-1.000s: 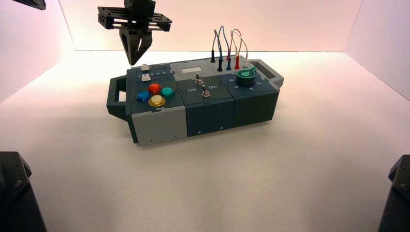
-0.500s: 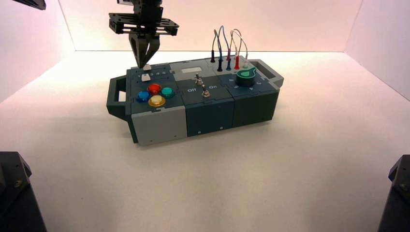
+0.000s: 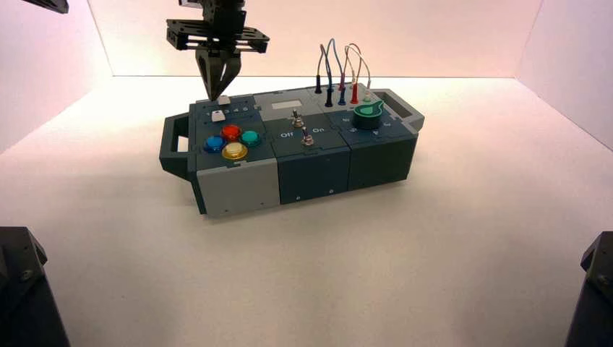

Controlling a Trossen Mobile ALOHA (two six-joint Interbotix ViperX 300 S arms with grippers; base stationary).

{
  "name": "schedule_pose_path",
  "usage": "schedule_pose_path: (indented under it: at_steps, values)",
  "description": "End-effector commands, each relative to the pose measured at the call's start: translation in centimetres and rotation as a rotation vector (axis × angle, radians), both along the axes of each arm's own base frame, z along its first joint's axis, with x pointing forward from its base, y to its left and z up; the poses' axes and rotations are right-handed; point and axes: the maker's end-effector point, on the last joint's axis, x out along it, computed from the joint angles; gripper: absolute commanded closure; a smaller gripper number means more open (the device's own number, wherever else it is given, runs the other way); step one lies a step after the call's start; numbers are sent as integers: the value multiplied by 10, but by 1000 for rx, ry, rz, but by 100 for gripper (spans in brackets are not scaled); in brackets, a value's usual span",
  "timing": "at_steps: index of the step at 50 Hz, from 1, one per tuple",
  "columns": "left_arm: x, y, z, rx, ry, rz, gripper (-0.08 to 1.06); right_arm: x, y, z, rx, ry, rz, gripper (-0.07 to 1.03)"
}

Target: Move the top slider to position 5.

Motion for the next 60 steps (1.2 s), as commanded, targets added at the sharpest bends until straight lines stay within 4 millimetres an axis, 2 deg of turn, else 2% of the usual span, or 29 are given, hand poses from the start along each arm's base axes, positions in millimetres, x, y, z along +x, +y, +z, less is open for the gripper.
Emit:
schedule_pose_path:
  at_steps: [1,60]
  values:
    - [8,1,16,2,-43,2,101,13,0,28,43,-42,-16,98]
    - [9,0,16,1,-41,0,101,10,-18,15,3,-4,-35,98]
